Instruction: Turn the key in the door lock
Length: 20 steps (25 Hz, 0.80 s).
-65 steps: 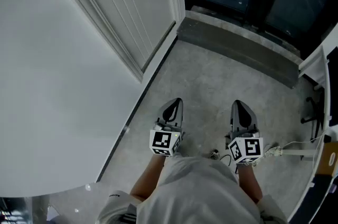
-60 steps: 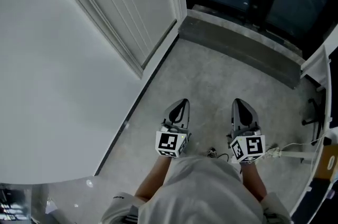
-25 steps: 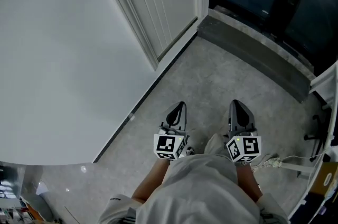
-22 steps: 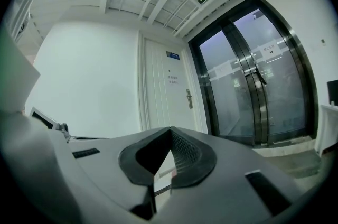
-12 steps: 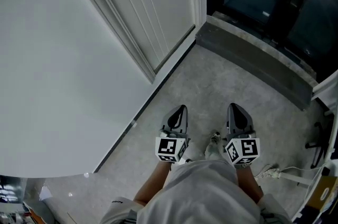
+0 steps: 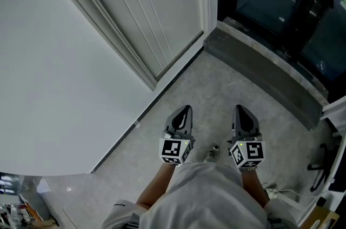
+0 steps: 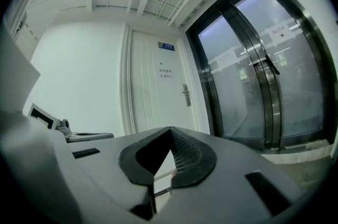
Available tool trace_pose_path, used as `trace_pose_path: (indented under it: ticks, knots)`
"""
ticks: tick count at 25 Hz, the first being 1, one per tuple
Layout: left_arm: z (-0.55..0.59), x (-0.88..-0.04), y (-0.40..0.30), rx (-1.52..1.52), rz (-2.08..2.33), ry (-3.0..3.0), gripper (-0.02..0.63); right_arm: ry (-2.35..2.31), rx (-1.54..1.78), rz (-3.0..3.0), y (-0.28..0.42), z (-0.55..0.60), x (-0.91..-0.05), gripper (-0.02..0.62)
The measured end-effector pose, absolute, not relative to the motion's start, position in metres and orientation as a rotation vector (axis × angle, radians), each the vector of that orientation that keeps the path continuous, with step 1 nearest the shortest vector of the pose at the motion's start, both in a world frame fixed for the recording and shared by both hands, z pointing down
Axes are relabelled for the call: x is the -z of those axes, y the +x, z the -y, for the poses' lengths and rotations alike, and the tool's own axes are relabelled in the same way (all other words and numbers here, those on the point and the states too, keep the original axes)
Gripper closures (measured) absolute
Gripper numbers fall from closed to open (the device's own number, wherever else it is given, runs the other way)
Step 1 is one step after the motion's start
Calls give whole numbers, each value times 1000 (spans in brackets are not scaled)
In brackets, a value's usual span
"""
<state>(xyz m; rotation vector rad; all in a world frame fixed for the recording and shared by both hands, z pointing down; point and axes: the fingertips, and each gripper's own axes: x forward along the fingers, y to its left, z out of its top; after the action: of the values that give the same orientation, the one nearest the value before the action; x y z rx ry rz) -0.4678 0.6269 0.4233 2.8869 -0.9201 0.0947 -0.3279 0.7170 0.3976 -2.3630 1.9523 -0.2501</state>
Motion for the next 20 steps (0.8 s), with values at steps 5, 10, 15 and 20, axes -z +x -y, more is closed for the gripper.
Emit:
trace_pose_path:
  ticks: [5,10,15,20]
  knots:
    - [-613,-422,-431,-71,987,2866,597,-2380,254,-1955,-283,-704,-401,604]
    - [-603,-426,-407,-107,987,2856,597,-2349,289,-1948,-257,-687,-404,604]
    - [-576,-429,-394,-103,1000,2843,597,-2324,303,-1961,-245,-661,-411,604]
    - [-544,-438,-374,-104,994,2838,597,-2350,278,-1975,-230,-634,-415,604]
